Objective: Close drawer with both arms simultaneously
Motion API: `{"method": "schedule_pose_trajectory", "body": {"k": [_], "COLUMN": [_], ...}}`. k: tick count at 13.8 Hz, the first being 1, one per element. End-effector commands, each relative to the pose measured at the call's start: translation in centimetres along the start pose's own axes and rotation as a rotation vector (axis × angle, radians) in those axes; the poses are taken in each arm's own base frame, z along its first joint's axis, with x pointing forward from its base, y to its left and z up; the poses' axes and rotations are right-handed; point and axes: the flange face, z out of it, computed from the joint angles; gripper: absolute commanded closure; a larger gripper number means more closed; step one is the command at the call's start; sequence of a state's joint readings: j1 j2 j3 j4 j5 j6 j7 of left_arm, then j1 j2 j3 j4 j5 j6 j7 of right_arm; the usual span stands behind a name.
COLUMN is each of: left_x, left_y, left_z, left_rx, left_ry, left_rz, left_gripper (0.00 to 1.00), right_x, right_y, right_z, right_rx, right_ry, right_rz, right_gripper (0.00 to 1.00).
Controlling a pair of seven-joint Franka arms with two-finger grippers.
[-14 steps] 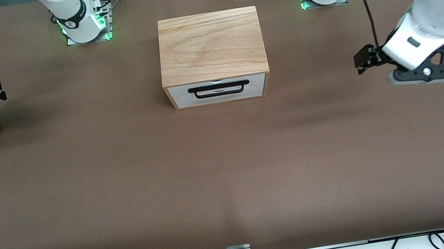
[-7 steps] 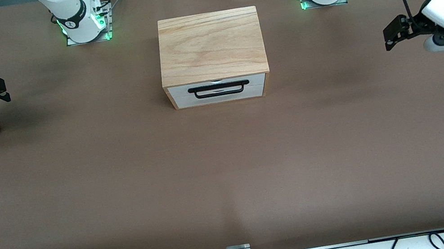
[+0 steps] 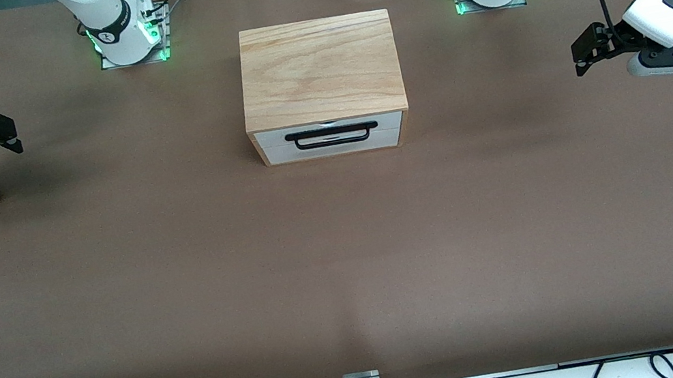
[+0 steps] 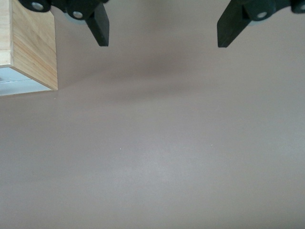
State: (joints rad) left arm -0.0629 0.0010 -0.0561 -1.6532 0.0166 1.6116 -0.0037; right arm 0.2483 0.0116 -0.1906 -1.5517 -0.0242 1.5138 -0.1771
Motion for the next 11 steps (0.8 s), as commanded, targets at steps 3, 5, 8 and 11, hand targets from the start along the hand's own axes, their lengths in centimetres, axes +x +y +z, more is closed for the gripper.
{"method": "schedule_pose_trajectory", "body": {"k": [3,5,8,11], "left_x": [0.14,0.16,0.32,0.32], "left_y": [-0.32,-0.33,-0.63,-0.55], "left_z": [-0.13,-0.15,-0.18,-0.18], "left_rx": [0.034,0.036,0.04,0.04], "left_ry": [0.012,0.013,0.019,0.019], "left_rz": [0.029,0.029,0.025,0.026], "left_gripper": [0.0,0.0,0.0,0.0], "right_x": [0.05,0.15,0.23,0.24], "right_y": [-0.44,-0.45,-0.54,-0.48], "right_z": [-0.41,-0.37,-0.18,-0.05], "right_rx": [-0.009,-0.009,-0.008,-0.006], "right_ry": [0.004,0.007,0.001,0.0], "right_rz": [0.007,0.007,0.007,0.008], "right_gripper": [0.0,0.0,0.0,0.0]}}
